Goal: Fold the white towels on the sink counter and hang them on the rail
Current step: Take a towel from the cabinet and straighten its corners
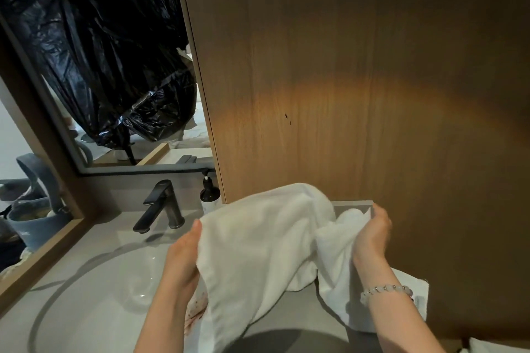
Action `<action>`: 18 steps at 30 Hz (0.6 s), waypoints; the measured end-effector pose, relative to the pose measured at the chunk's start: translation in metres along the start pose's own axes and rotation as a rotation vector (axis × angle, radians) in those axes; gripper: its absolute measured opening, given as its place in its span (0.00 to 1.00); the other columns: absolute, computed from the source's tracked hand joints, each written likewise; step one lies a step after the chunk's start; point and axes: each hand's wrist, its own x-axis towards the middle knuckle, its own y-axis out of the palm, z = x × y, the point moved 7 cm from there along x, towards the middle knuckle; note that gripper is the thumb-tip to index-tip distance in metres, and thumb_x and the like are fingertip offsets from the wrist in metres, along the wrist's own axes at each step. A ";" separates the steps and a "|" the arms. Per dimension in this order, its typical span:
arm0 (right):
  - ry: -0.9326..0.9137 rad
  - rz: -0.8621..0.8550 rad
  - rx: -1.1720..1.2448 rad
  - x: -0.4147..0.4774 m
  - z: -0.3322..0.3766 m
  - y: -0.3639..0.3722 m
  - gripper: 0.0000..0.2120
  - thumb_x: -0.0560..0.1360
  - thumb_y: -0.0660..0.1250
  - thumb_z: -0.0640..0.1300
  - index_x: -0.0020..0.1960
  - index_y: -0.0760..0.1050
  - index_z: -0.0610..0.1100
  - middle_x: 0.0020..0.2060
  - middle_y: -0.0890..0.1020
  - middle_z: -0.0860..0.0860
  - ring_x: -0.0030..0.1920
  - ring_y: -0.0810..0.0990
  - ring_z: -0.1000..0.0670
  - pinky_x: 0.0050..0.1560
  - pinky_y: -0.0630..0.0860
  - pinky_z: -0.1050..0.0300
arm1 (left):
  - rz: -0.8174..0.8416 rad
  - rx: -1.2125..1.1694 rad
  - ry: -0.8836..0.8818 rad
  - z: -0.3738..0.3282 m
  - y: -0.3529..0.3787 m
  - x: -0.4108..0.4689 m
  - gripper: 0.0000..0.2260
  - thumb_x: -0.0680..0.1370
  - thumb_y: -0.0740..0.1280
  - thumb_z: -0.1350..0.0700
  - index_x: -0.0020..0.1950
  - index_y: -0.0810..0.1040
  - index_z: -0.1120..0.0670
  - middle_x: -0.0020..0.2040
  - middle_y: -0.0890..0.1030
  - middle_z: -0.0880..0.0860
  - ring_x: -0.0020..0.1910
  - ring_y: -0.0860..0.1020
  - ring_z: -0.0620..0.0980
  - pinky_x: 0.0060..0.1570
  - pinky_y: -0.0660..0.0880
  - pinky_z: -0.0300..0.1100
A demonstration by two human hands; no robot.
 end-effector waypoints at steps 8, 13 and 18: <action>-0.205 0.261 -0.483 -0.021 0.010 0.022 0.12 0.79 0.56 0.42 0.53 0.75 0.36 0.45 0.77 0.44 0.47 0.75 0.45 0.48 0.71 0.54 | 0.255 -0.135 0.046 -0.024 0.042 -0.014 0.07 0.78 0.62 0.61 0.41 0.75 0.59 0.31 0.74 0.53 0.26 0.71 0.43 0.29 0.72 0.31; -0.417 0.341 -0.776 -0.053 0.023 0.032 0.25 0.72 0.69 0.45 0.22 0.60 0.47 0.15 0.62 0.54 0.24 0.60 0.54 0.26 0.58 0.63 | 0.337 -0.029 0.078 -0.022 0.073 -0.025 0.05 0.78 0.62 0.65 0.51 0.77 0.62 0.33 0.82 0.51 0.27 0.78 0.42 0.28 0.74 0.32; -0.420 0.371 -0.760 -0.064 0.020 0.041 0.20 0.73 0.69 0.47 0.28 0.64 0.44 0.22 0.63 0.52 0.25 0.61 0.52 0.25 0.57 0.62 | 0.249 0.085 0.130 -0.019 0.093 -0.033 0.02 0.75 0.68 0.65 0.45 0.76 0.61 0.23 0.75 0.47 0.23 0.74 0.39 0.27 0.72 0.30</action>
